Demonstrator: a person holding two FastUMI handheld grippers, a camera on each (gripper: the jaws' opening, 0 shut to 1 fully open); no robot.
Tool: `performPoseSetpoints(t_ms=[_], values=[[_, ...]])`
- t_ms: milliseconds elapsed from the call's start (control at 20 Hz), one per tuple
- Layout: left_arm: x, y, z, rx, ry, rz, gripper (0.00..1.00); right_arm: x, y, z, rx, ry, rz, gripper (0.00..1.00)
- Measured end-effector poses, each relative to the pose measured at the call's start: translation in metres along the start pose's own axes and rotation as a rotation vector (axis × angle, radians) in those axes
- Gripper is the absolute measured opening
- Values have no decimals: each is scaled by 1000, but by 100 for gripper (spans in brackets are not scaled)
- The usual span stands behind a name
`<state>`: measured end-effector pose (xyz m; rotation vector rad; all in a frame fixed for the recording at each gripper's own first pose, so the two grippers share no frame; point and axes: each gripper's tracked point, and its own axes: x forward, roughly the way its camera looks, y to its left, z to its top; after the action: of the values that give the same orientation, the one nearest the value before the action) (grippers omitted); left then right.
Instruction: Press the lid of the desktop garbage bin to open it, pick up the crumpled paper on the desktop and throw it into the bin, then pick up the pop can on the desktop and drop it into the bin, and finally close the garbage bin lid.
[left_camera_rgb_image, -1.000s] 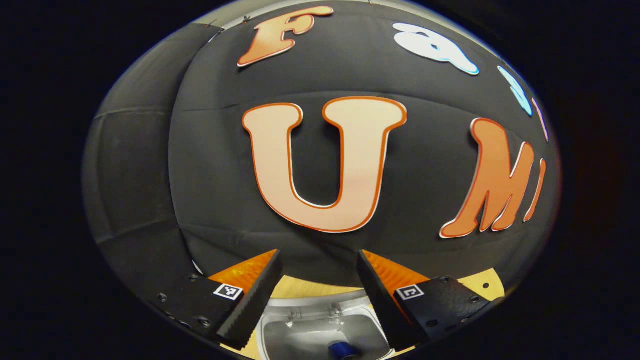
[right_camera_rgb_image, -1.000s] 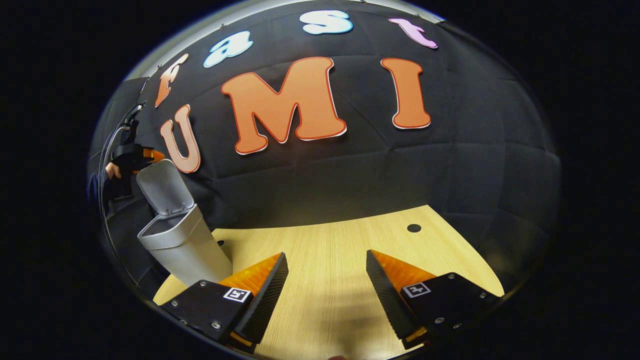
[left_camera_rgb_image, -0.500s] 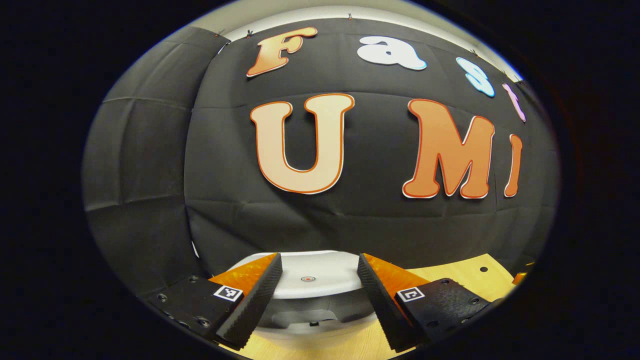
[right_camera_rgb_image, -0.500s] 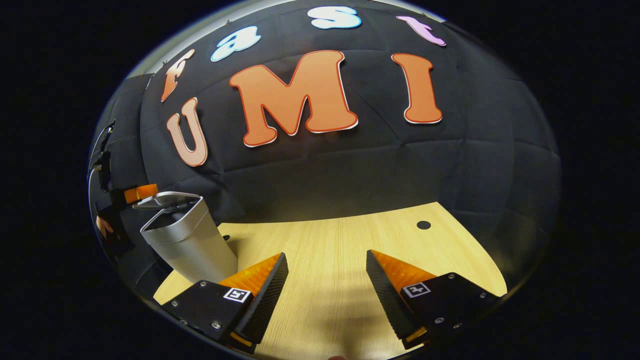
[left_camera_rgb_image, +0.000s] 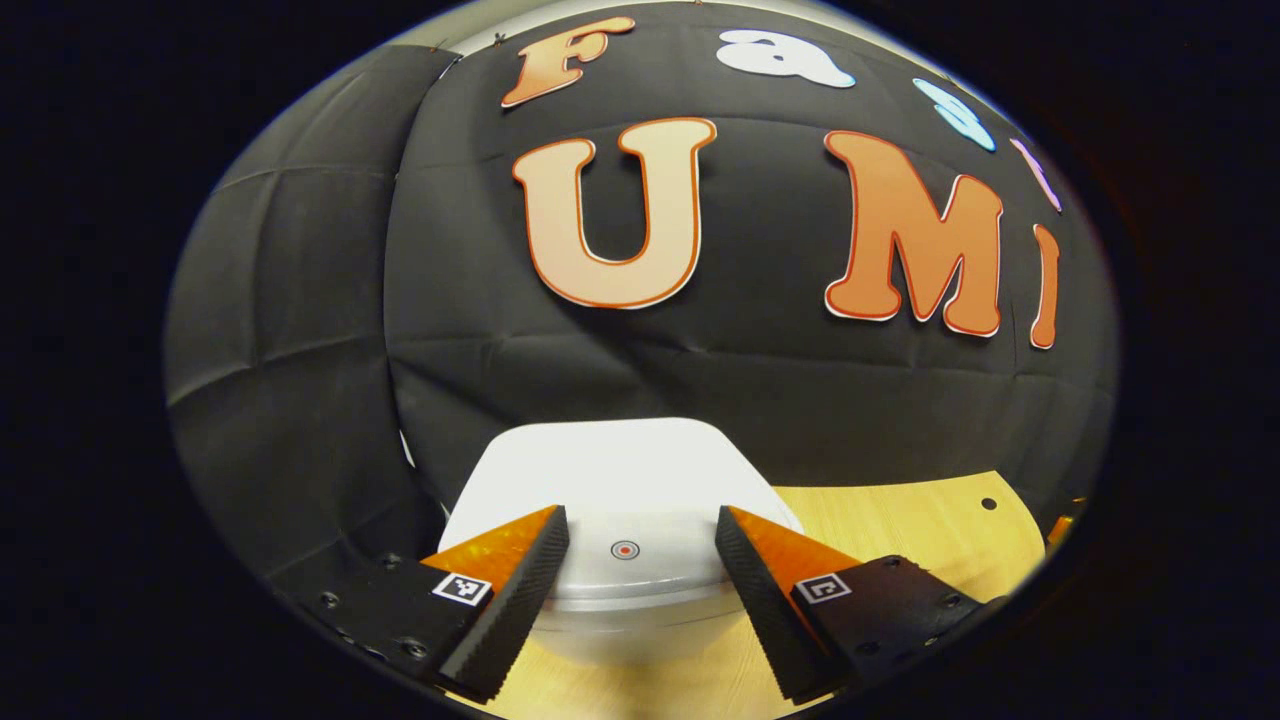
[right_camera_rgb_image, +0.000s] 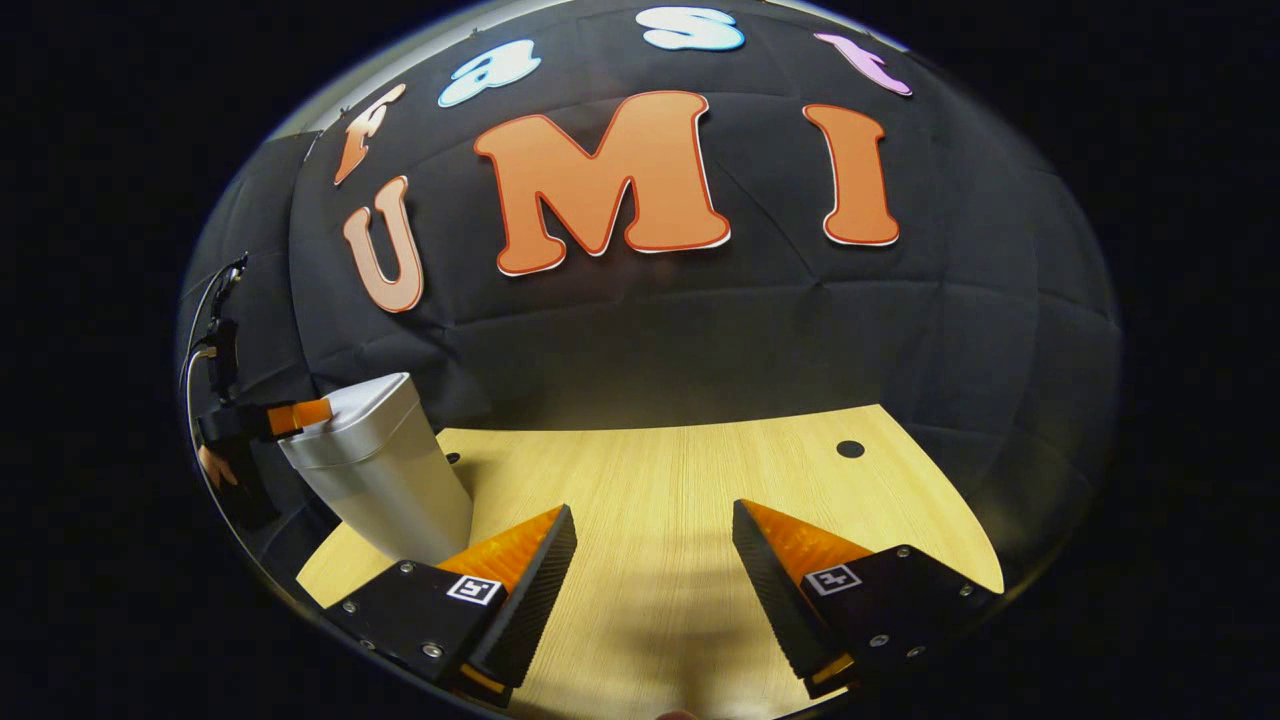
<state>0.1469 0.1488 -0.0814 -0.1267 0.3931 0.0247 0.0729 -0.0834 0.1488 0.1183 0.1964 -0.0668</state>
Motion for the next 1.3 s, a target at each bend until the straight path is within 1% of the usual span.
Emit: performPoseSetpoints(t_ms=[100, 150, 200, 300, 350, 400, 500, 550, 600, 650, 700, 800, 850, 950, 1050, 1150, 1200, 1300], values=[[0, -2, -6, 5, 18, -8, 96, 1, 5, -2, 1, 4, 9, 94], [0, -3, -5, 8, 16, -10, 95, 1, 8, -3, -4, 6, 17, 94], [0, -3, -6, -2, 10, -12, 96, 2, 9, -4, -7, 10, 18, 94], [-5, -1, -1, 13, -10, -13, 96, 1, 11, -1, -1, 2, 25, 94], [-9, -2, 4, 0, -24, -5, 95, 0, 11, 2, 1, -10, 29, 94], [-16, -5, 15, -19, -71, -3, 96, -1, 9, 5, -5, -20, 25, 94], [-44, -11, 44, -19, -200, 2, 96, -5, 4, 13, -2, -47, 10, 94], [-61, -22, 54, -18, -246, -11, 95, -9, 3, 17, 7, -64, 9, 94], [-77, -34, 63, -17, -272, -28, 95, -12, 4, 22, 11, -82, 13, 94], [-87, -49, 73, -38, -296, -61, 95, -15, 5, 26, 11, -98, 13, 94], [-98, -69, 75, -69, -306, -102, 95, -20, 8, 30, 10, -116, 20, 94], [-117, -109, 68, -104, -319, -174, 96, -28, 5, 38, -7, -157, -1, 94], [-124, -128, 64, -98, -325, -201, 96, -32, 3, 42, -17, -179, -16, 94], [-132, -166, 49, -51, -317, -257, 96, -41, -1, 50, -33, -226, -43, 94], [-135, -194, 34, -17, -317, -297, 96, -45, -1, 50, -51, -246, -47, 94], [-137, -215, 11, -5, -296, -325, 95, -48, 2, 42, -65, -231, -35, 94], [-139, -224, 2, 0, -286, -338, 96, -53, 2, 40, -72, -241, -33, 94], [-141, -235, -15, 0, -258, -358, 96, -58, -4, 41, -97, -268, -58, 94]])
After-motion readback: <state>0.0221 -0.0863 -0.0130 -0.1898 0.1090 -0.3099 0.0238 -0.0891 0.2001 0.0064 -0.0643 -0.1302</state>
